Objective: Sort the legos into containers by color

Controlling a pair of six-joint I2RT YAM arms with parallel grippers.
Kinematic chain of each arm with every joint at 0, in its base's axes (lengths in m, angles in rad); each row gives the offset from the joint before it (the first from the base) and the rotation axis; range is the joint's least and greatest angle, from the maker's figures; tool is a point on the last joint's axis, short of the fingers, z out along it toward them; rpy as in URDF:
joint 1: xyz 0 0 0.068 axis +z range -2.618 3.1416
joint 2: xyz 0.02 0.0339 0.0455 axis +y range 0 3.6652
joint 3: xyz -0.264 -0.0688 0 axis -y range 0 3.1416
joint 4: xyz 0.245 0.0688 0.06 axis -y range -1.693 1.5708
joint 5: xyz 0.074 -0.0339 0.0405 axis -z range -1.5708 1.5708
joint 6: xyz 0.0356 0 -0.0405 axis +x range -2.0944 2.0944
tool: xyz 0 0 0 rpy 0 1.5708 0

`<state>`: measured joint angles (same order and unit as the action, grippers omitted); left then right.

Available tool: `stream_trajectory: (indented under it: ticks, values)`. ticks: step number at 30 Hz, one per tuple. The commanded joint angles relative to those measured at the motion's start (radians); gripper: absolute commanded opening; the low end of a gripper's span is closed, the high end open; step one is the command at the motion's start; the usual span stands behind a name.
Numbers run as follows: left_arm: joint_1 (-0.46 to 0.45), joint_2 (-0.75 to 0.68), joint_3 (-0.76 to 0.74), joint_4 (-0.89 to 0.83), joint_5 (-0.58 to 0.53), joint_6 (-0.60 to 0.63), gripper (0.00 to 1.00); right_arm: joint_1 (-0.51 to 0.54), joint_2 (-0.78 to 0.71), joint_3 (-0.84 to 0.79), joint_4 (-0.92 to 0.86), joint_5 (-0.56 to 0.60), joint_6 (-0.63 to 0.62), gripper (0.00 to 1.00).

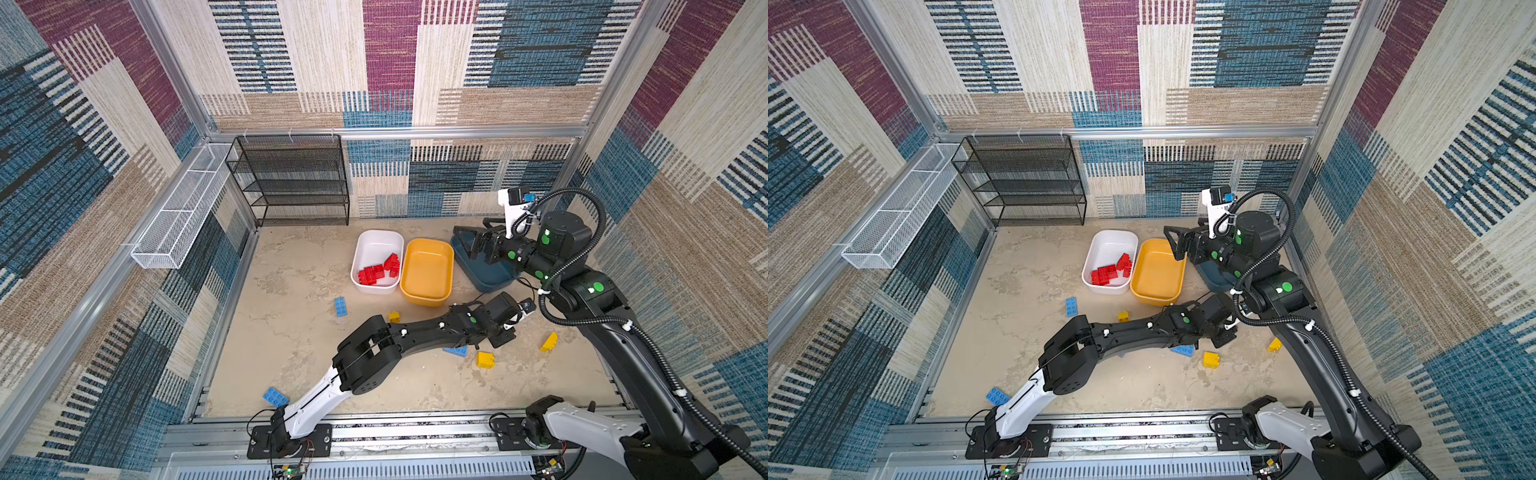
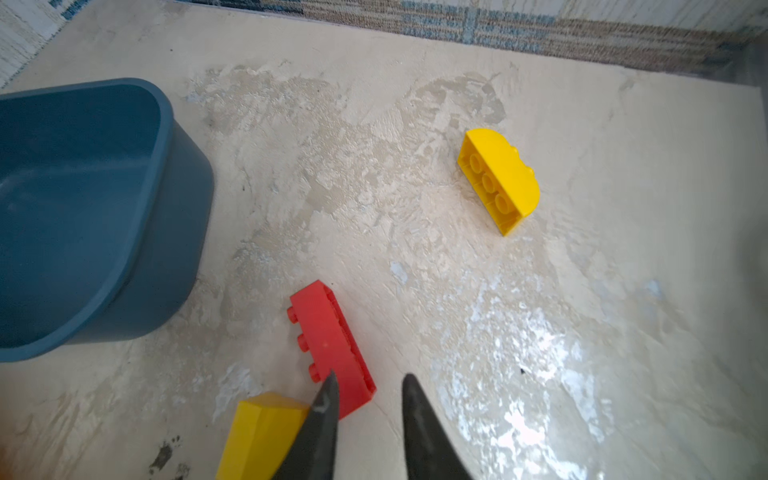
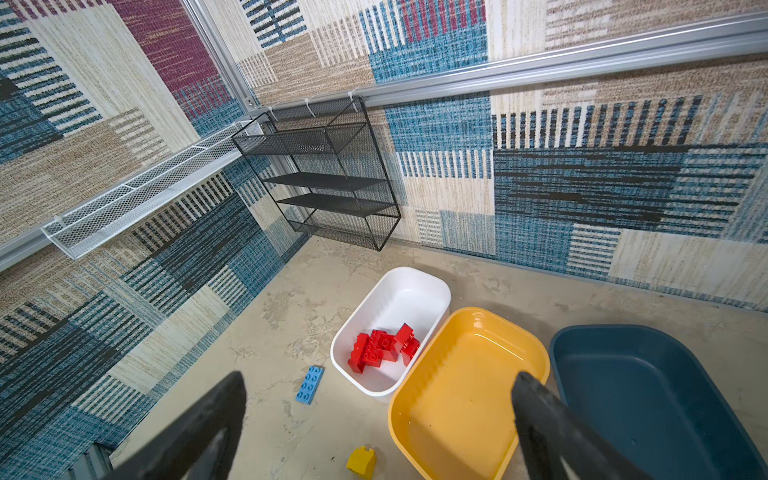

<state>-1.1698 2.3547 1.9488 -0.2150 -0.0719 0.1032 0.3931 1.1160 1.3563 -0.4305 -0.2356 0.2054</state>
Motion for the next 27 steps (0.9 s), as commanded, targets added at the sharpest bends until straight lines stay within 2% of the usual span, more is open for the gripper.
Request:
stream_trajectory:
  ticks: [1,7,13,15,19,27]
  values:
    - [0.011,0.022,0.044,-0.038,0.016,-0.043,0.43,0.001,0.0,0.007,0.026,-0.011,0.003,1.0]
    - [0.015,0.128,0.164,-0.133,0.015,-0.07,0.54,0.001,0.0,0.006,0.025,-0.011,0.002,1.0]
    - [0.016,0.213,0.249,-0.186,-0.037,-0.087,0.54,0.001,-0.01,-0.009,0.029,-0.013,0.006,1.0]
    - [0.017,0.226,0.263,-0.194,-0.047,-0.09,0.5,0.001,-0.013,-0.017,0.029,-0.014,0.006,1.0]
    - [0.017,0.231,0.264,-0.19,-0.076,-0.097,0.26,0.001,-0.016,-0.031,0.036,-0.014,0.008,1.0]
    - [0.017,0.216,0.258,-0.181,-0.098,-0.099,0.16,0.001,-0.022,-0.036,0.035,-0.012,0.008,1.0]
